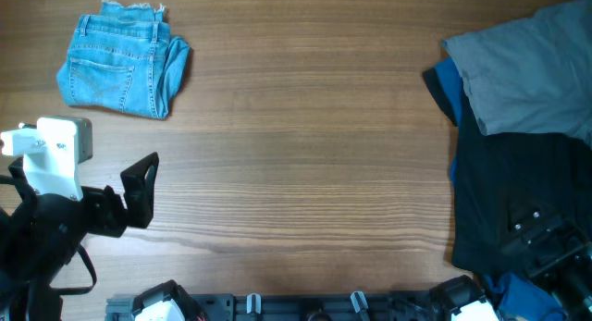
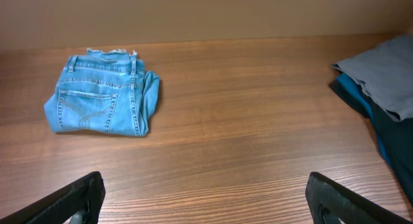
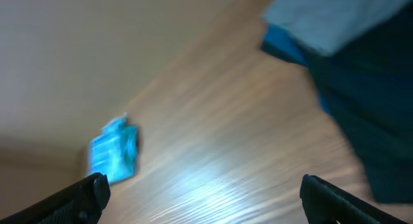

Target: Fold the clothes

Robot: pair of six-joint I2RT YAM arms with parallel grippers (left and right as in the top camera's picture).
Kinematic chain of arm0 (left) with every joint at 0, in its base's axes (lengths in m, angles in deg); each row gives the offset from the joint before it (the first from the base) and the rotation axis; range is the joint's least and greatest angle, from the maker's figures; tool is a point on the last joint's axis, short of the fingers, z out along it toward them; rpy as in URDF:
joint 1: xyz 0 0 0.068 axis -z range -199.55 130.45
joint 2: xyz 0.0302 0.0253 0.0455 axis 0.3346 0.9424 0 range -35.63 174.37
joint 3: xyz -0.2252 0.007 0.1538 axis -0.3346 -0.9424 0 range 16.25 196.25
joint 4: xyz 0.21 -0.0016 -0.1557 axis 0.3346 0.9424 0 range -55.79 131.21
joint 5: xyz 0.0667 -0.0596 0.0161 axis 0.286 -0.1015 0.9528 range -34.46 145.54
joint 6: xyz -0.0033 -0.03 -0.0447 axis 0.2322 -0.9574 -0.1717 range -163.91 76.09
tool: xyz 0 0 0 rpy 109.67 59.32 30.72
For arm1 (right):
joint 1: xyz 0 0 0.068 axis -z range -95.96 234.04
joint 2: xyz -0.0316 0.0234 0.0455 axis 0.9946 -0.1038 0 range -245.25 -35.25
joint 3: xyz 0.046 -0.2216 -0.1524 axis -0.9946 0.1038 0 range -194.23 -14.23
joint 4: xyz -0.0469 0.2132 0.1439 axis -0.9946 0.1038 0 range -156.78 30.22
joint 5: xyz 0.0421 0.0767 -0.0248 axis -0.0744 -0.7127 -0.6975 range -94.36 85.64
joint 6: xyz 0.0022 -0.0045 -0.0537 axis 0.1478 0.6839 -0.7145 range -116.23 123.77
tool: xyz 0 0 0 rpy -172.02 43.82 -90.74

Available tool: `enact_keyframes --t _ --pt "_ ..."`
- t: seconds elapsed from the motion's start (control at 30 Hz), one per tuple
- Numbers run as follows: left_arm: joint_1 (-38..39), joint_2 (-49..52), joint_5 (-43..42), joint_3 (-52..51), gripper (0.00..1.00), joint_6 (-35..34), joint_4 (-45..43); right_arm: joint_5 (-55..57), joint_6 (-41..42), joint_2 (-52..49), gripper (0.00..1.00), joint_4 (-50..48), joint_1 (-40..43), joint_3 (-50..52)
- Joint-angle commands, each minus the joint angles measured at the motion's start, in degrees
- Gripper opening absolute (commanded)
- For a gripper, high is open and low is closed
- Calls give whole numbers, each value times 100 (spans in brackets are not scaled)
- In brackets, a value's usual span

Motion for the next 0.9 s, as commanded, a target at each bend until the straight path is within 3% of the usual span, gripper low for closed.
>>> enact_keyframes --t 0.0,0.1,0.17,0.3,0.5,0.63,0.73,0.87 --pt "39 11 48 11 100 114 2 1703 63 -22 100 42 -24 26" --pt "39 11 48 11 100 114 2 2076 -1169 17 100 -168 44 101" --pt "39 11 48 11 100 116 2 1731 -2562 365 100 -1086 496 588" --pt "39 11 48 11 100 114 2 -623 -4529 1438 100 -3099 1300 2328" --pt "39 11 48 11 100 116 2 -1456 -4627 2608 100 -4175 1899 5219" --pt "39 11 48 11 100 114 2 -1692 -4212 2874 100 -5834 1939 6730" --pt "42 11 48 11 100 116 2 -1751 -4216 3174 100 -6555 1996 7549" --pt "39 11 48 11 100 116 2 -1596 -4260 3976 100 -6765 2236 8216"
